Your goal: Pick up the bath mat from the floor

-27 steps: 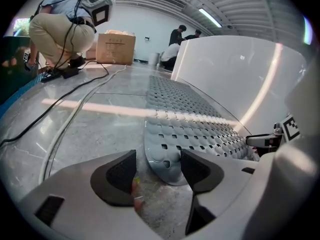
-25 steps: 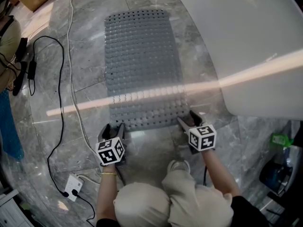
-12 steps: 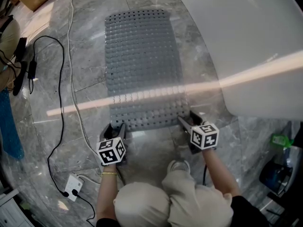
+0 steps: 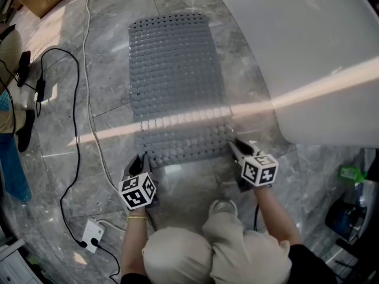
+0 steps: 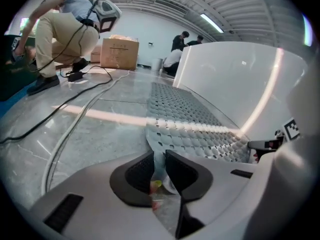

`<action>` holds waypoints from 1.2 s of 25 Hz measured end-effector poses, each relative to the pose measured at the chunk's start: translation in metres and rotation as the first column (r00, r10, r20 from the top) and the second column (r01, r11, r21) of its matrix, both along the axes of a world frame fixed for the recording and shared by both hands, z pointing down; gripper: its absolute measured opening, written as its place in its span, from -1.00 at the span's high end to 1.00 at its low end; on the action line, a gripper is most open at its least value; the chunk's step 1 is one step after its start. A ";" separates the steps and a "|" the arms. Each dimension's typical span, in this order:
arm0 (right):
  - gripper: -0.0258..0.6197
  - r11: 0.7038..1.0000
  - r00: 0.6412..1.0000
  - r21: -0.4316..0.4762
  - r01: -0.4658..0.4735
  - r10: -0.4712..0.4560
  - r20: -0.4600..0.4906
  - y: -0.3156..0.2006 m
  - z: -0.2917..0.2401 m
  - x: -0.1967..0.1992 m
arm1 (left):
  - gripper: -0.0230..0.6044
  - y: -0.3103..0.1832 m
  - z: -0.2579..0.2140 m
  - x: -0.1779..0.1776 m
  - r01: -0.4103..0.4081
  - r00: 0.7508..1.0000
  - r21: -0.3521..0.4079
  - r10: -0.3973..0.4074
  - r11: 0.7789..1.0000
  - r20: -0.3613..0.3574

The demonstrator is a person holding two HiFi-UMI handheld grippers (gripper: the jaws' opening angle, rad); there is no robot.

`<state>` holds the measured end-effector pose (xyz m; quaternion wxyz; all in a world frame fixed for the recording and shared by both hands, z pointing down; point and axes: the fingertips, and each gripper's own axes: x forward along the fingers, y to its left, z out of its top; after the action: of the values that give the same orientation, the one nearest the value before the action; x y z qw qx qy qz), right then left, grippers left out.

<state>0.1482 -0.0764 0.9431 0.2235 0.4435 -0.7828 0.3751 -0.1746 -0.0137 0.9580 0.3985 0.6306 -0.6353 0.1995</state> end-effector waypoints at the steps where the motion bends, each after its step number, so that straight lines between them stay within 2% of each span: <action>1: 0.64 1.000 0.999 -0.004 -0.002 0.002 0.034 0.000 -0.003 -0.002 | 0.71 -0.002 -0.004 0.000 0.013 1.000 0.012 -0.013 1.000 -0.025; 4: 0.71 1.000 0.997 0.008 0.019 -0.020 0.073 -0.001 -0.011 -0.009 | 0.79 -0.007 -0.011 0.006 0.003 0.997 0.029 0.000 1.000 -0.076; 7: 0.72 0.998 0.997 0.014 0.066 -0.067 0.049 0.000 -0.012 -0.018 | 0.83 -0.007 -0.010 0.012 -0.026 0.999 0.016 0.027 1.000 -0.042; 12: 0.72 0.995 0.995 -0.011 0.099 -0.099 -0.006 0.002 -0.006 -0.026 | 0.85 -0.004 0.000 0.010 -0.039 0.998 -0.051 0.041 0.998 0.046; 15: 0.72 0.995 0.995 -0.043 0.086 -0.088 -0.054 0.003 0.001 -0.020 | 0.86 -0.002 0.005 0.007 -0.028 0.999 -0.069 0.031 0.997 0.036; 18: 0.80 0.996 0.993 -0.055 0.076 -0.080 -0.087 0.004 0.007 -0.016 | 0.86 -0.002 0.007 0.007 -0.028 0.999 -0.072 0.030 0.997 0.034; 30: 0.86 0.996 0.987 -0.010 0.092 -0.093 -0.128 0.006 0.003 -0.020 | 0.91 -0.003 0.004 0.009 -0.035 0.998 -0.043 0.037 0.998 0.042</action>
<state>0.1282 -0.0706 0.9457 0.2914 0.4294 -0.7857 0.3366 -0.1652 -0.0166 0.9618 0.3944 0.6288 -0.6281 0.2336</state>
